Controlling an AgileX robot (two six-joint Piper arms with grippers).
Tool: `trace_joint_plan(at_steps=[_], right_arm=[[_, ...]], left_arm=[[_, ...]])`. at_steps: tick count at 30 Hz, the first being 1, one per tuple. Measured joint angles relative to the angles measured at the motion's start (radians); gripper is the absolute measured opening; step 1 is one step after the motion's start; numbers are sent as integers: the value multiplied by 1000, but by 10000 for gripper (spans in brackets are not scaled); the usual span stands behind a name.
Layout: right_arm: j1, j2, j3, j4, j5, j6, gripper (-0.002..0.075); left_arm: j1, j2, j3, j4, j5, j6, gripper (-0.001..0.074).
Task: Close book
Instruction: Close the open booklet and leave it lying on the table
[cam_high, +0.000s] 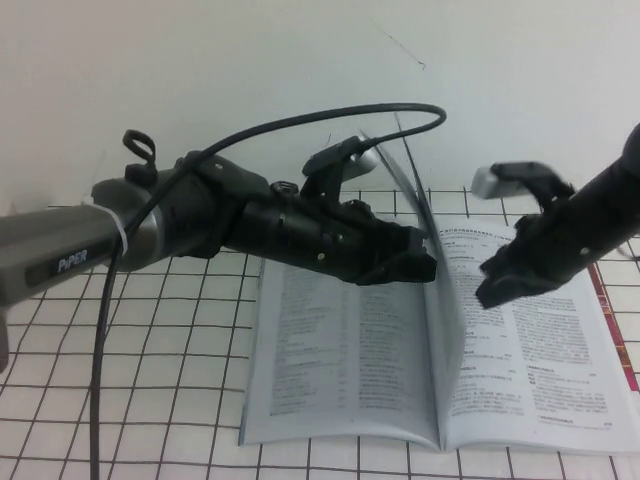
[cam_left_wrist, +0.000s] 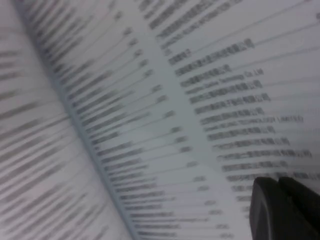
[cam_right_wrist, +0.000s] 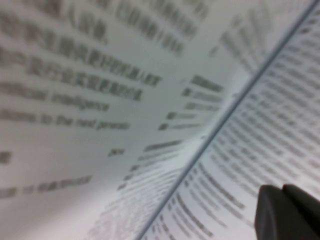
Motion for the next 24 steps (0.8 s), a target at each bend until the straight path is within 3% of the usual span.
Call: trace_joint_plan(at_steps=[8, 14, 18, 24], right_arm=[[-102, -344, 0, -58, 3, 47, -3], [-88, -541, 0, -60, 36, 47, -3], [-39, -551, 7, -60, 52, 34, -3], [63, -436, 69, -60, 25, -3, -3]], left_arm=[[-73, -1, -98, 107, 25, -119, -4], [-120, -1, -115, 255, 76, -196, -4], [-84, -8, -115, 415, 161, -286, -4], [59, -112, -72, 636, 148, -451, -4]])
